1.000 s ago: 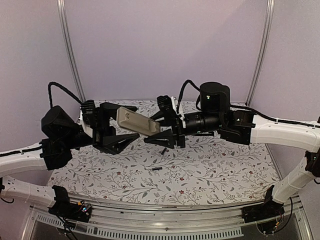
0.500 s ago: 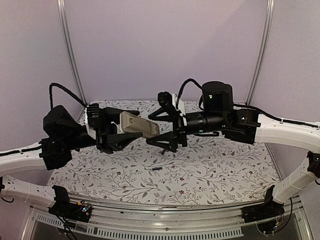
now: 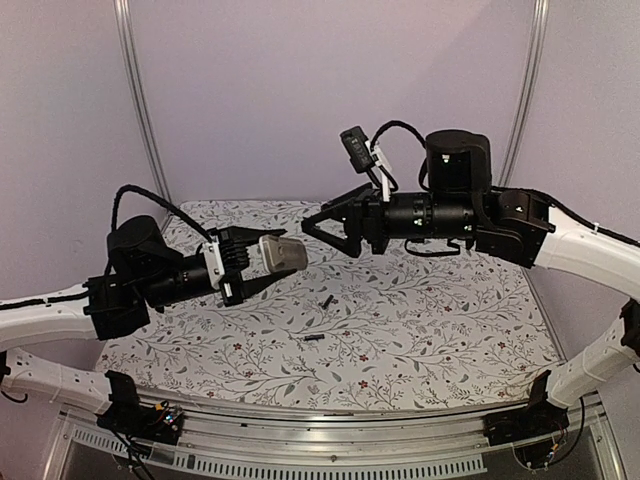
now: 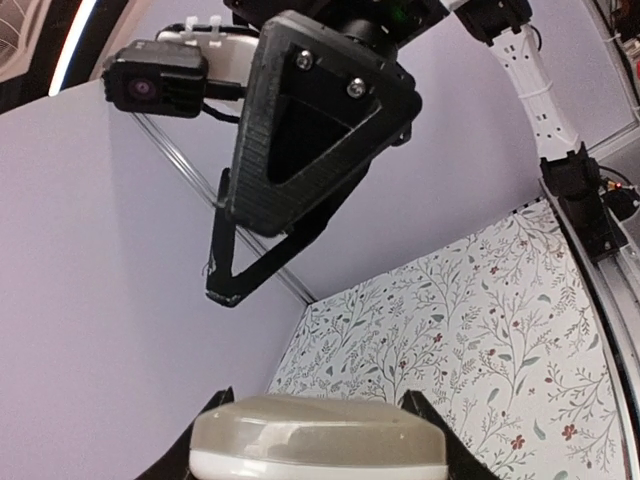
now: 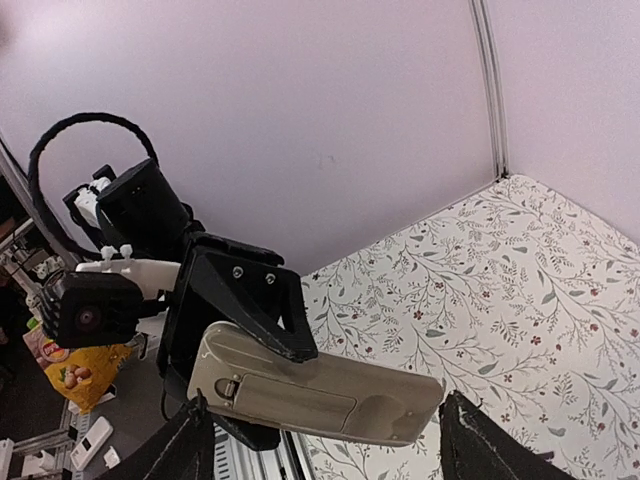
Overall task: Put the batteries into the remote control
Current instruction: Pass from the right arm to the left, then remove the battery cover from the remote control.
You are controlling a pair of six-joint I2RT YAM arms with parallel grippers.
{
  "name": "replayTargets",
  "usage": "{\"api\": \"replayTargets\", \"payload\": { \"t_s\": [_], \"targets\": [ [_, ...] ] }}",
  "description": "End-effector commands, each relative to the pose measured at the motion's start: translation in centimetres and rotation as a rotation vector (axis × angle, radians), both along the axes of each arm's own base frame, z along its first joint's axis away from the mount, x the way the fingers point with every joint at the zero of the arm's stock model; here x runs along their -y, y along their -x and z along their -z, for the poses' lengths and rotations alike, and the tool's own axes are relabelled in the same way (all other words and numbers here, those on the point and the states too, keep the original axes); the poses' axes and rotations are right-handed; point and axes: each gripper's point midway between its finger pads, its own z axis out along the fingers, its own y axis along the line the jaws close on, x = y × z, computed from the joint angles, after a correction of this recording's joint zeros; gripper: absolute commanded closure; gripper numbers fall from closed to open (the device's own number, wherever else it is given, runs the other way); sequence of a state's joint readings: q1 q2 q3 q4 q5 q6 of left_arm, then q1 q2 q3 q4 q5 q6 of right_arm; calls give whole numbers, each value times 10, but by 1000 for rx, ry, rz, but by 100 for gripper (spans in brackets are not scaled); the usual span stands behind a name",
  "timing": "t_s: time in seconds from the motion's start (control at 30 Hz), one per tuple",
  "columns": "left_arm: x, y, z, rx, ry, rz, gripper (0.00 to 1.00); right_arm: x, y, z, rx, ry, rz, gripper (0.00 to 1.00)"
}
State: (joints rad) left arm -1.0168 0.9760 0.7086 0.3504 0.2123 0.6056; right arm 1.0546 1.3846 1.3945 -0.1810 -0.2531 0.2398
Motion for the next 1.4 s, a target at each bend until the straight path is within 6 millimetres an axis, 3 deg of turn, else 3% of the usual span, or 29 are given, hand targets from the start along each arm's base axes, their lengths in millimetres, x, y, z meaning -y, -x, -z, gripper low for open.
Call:
{"api": "replayTargets", "payload": {
  "t_s": [0.0, 0.17, 0.6, 1.37],
  "targets": [
    [6, -5, 21, 36, -77, -28, 100, -17, -1, 35, -167, 78, 1, 28],
    [6, -4, 25, 26, -64, -24, 100, -30, 16, 34, -155, 57, -102, 32],
    [4, -2, 22, 13, -49, -16, 100, -40, 20, 46, -151, 77, -152, 49],
    [8, -2, 20, -1, -29, 4, 100, -52, 11, 60, -153, 83, -138, 55]
  ]
}}
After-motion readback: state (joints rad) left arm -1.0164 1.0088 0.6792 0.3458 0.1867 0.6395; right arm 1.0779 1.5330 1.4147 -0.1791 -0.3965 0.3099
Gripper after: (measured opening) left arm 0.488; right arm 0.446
